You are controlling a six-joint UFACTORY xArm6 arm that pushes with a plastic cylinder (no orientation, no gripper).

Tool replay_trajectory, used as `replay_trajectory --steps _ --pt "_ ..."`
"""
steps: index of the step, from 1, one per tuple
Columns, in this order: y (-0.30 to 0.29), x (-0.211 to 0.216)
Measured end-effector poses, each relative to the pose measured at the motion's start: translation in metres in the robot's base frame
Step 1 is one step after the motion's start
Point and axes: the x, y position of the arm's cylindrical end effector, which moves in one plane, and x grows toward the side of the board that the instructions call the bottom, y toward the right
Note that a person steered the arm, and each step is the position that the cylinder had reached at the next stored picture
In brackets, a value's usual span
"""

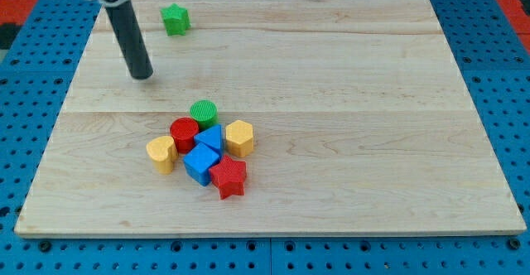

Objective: Place the red star horizontally to yellow hexagon

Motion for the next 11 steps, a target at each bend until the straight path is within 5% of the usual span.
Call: replay_trajectory --steps 3,5,7,9,11 --pt "-0.008 0.174" --pt "0.164 0.165" --pt "0.223 0.179" --pt "0.270 0.117" --pt "0.244 0.053"
